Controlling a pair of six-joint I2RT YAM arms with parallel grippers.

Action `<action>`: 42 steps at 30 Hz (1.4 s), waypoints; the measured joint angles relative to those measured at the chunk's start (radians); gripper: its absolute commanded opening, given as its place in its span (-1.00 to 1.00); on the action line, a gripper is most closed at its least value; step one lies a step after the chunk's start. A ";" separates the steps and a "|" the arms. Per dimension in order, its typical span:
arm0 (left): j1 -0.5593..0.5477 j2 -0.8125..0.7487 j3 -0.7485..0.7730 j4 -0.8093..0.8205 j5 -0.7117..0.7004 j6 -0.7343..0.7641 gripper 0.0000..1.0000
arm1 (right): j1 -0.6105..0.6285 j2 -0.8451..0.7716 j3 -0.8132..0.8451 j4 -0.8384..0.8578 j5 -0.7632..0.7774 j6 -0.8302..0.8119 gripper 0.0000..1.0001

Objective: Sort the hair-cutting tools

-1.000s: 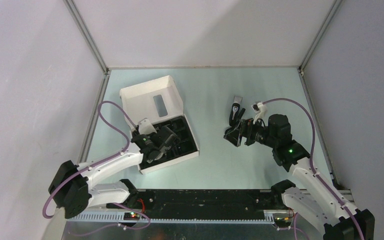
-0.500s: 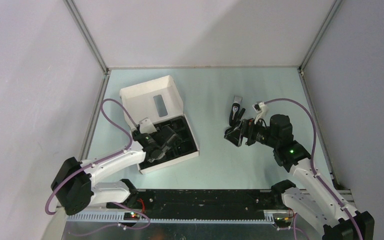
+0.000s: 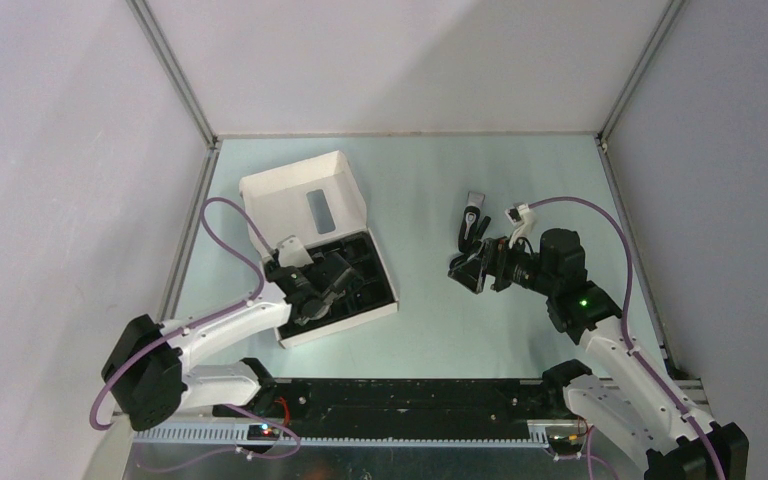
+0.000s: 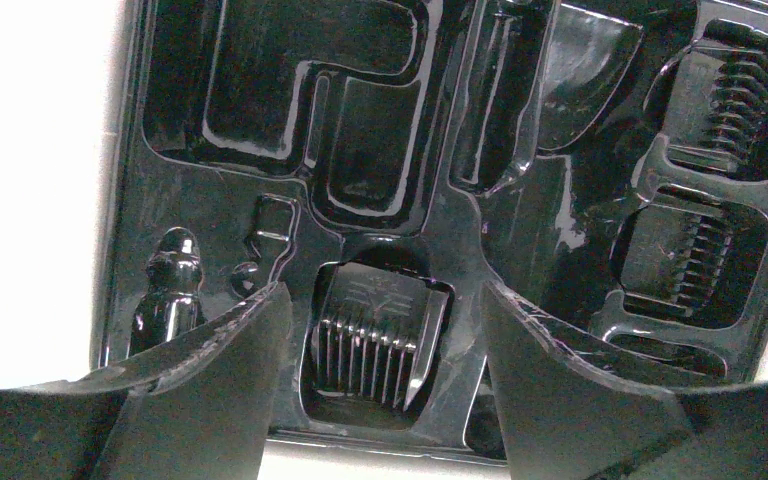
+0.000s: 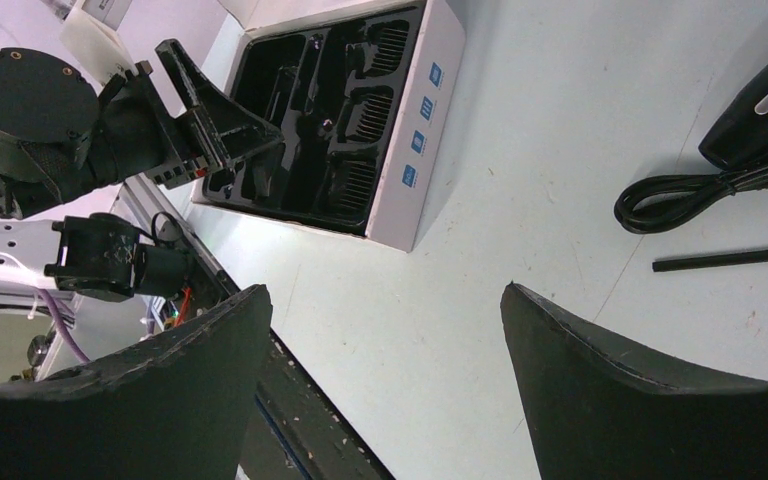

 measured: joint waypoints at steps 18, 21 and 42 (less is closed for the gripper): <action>-0.002 -0.021 0.078 -0.045 -0.003 0.050 -0.47 | -0.012 -0.004 0.000 0.008 -0.022 0.006 0.76; -0.002 0.008 0.078 -0.043 0.009 0.056 -0.54 | -0.014 -0.004 0.000 0.008 -0.025 0.010 0.76; 0.050 0.088 0.030 0.054 0.136 0.101 -0.63 | -0.023 -0.004 0.000 0.008 -0.030 0.019 0.75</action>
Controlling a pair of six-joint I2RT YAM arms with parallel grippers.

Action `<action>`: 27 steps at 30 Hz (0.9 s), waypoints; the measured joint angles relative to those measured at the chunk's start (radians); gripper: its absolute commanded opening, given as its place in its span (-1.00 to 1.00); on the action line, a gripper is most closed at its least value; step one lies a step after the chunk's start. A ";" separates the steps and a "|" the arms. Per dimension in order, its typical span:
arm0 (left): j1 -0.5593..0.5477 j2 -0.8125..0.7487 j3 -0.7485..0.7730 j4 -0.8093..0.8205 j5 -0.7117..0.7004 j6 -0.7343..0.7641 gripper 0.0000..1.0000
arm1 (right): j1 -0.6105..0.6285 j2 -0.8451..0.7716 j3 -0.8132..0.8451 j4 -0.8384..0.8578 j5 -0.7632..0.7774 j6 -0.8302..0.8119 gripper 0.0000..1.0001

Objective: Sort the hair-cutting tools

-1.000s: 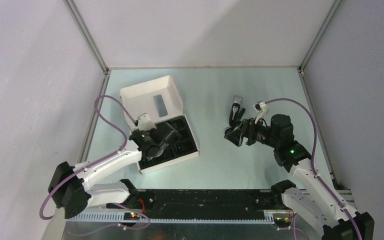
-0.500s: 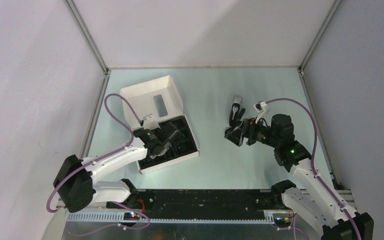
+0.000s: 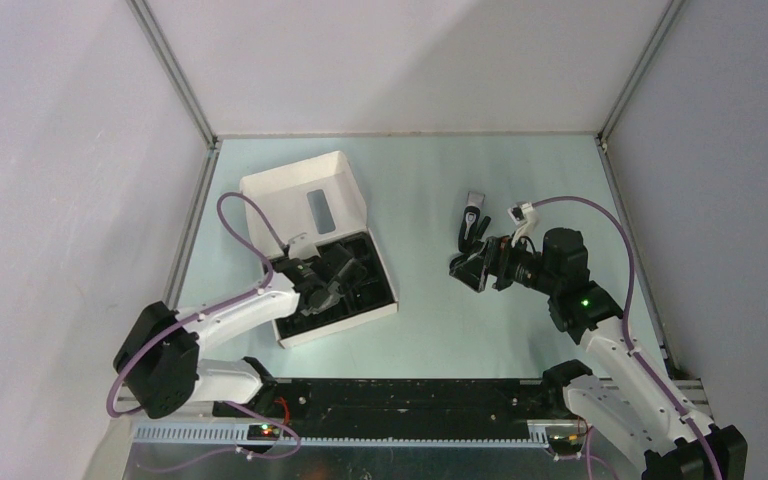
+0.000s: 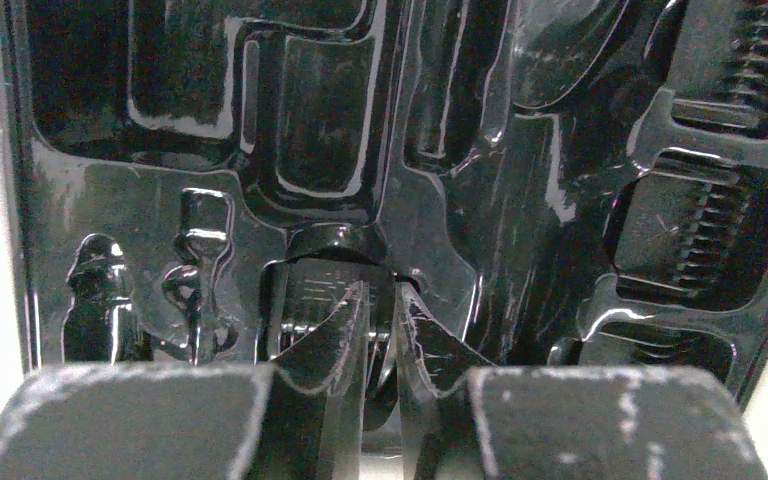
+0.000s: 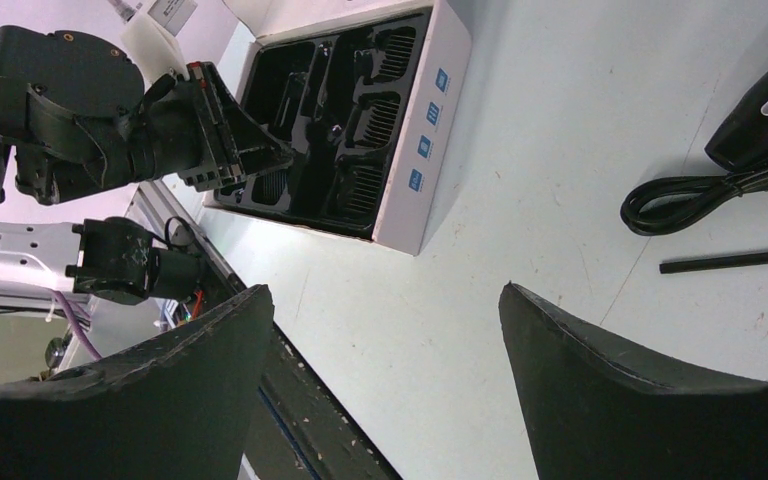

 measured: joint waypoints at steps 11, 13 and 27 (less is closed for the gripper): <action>0.021 -0.066 -0.053 0.059 0.015 0.004 -0.30 | 0.015 0.017 0.000 0.005 0.004 0.004 0.74; 0.023 -0.092 -0.062 0.058 0.015 0.004 -0.18 | 0.036 0.024 0.000 0.011 0.012 0.005 0.73; 0.241 -0.462 -0.018 0.032 0.000 0.182 0.99 | 0.388 0.352 0.191 -0.071 0.359 0.000 0.64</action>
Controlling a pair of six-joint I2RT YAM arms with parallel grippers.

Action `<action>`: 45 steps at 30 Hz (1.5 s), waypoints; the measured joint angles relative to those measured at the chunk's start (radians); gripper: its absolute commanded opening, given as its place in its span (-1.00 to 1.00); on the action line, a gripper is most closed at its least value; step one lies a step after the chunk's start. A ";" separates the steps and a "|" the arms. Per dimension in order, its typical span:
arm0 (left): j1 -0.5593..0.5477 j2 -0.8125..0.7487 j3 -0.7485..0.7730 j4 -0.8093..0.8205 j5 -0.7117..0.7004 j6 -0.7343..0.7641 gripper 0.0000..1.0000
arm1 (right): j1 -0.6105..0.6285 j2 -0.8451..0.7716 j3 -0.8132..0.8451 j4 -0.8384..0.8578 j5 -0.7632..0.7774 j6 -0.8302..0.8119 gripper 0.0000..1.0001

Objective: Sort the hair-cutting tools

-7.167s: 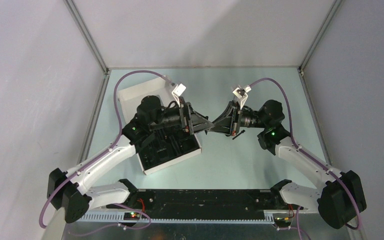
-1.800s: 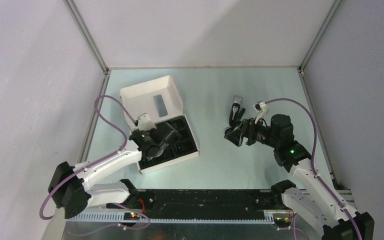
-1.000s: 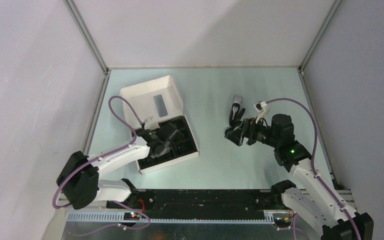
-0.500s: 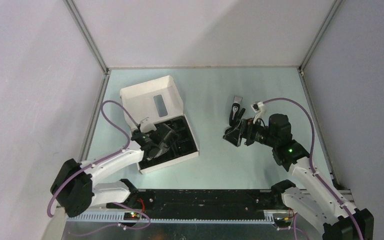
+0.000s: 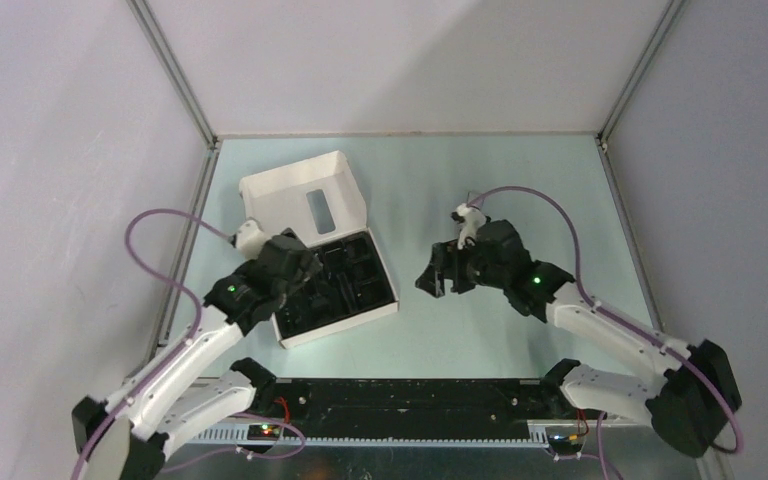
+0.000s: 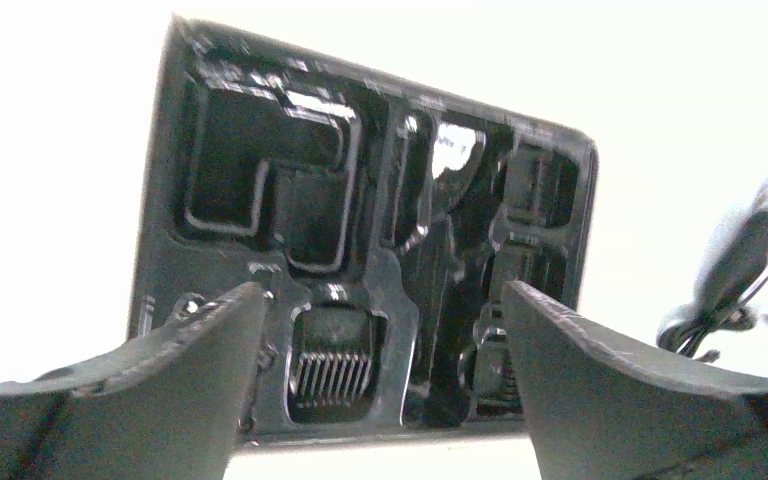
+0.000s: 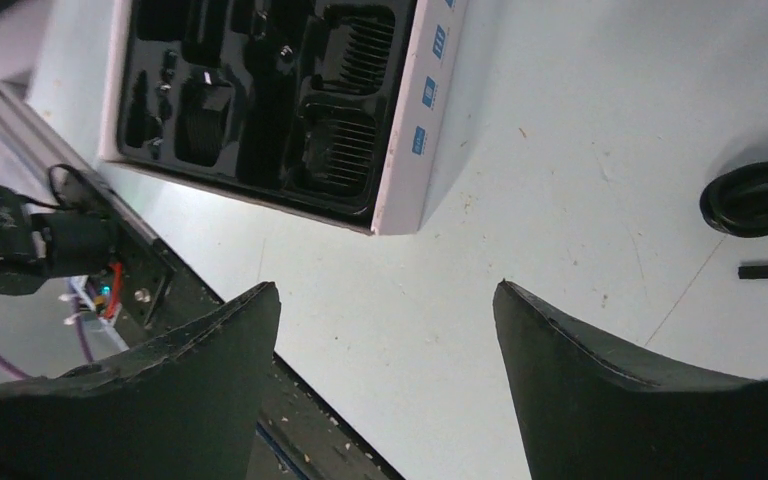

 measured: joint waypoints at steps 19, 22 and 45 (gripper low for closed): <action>0.280 -0.222 -0.005 0.078 -0.109 0.504 0.99 | 0.195 0.578 0.423 -0.237 0.270 0.010 -0.23; 0.265 -0.230 -0.012 0.093 -0.147 0.527 0.99 | 0.197 0.627 0.462 -0.266 0.271 0.021 -0.42; 0.239 -0.229 -0.021 0.112 -0.218 0.567 0.99 | 0.048 0.682 0.529 -0.283 0.357 0.086 -1.00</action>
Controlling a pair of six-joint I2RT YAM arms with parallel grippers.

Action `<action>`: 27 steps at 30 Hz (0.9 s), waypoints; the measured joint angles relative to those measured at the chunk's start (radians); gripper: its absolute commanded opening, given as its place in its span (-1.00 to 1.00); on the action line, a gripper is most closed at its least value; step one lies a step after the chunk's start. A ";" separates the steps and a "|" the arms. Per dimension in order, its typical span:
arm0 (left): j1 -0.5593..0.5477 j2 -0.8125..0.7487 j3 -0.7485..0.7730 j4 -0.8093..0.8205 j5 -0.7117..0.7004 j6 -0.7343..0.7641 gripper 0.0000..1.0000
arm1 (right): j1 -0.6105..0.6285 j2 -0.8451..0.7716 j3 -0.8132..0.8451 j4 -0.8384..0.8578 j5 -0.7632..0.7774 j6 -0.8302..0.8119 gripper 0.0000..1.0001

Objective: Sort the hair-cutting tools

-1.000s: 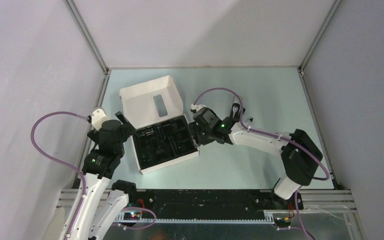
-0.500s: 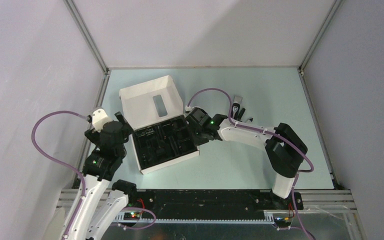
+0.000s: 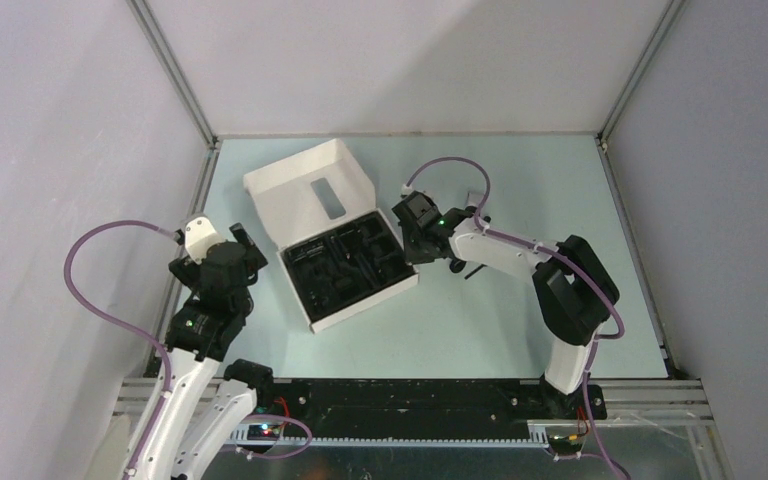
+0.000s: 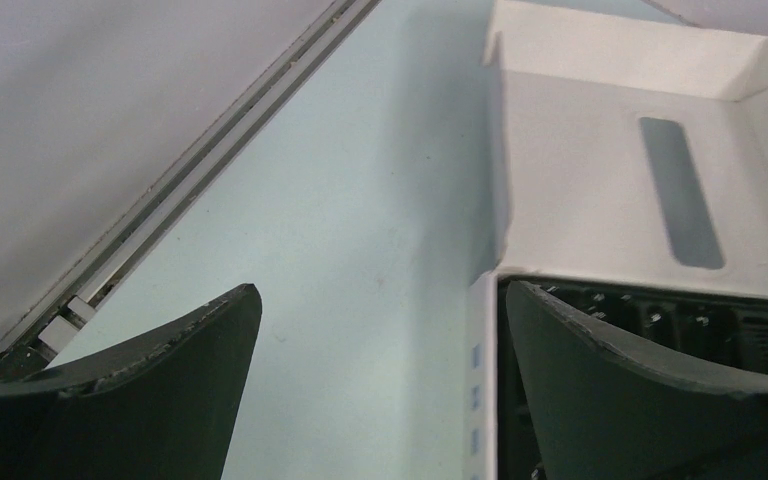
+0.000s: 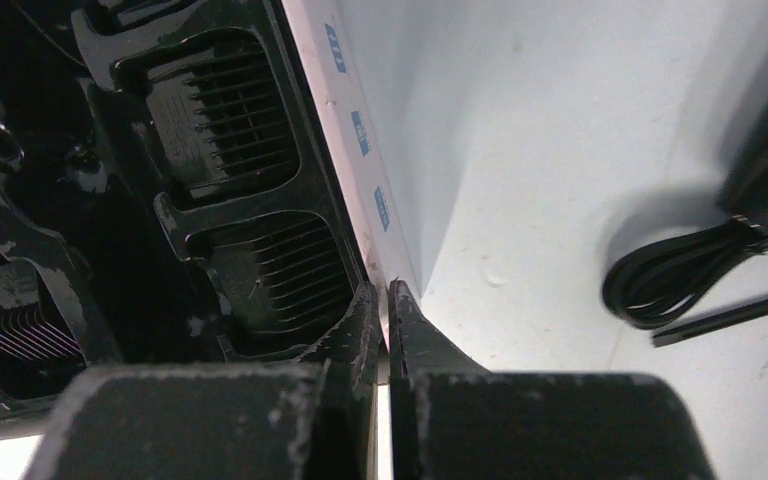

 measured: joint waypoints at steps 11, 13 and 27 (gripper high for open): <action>-0.001 0.044 0.000 0.001 0.060 -0.002 0.99 | -0.057 -0.050 -0.075 0.055 0.053 0.040 -0.55; -0.001 0.045 0.000 0.001 0.071 -0.002 0.99 | -0.058 -0.065 -0.089 0.058 0.054 0.037 -0.16; -0.009 0.132 0.092 0.027 0.145 0.000 0.99 | -0.269 -0.207 -0.103 0.057 0.059 0.008 0.99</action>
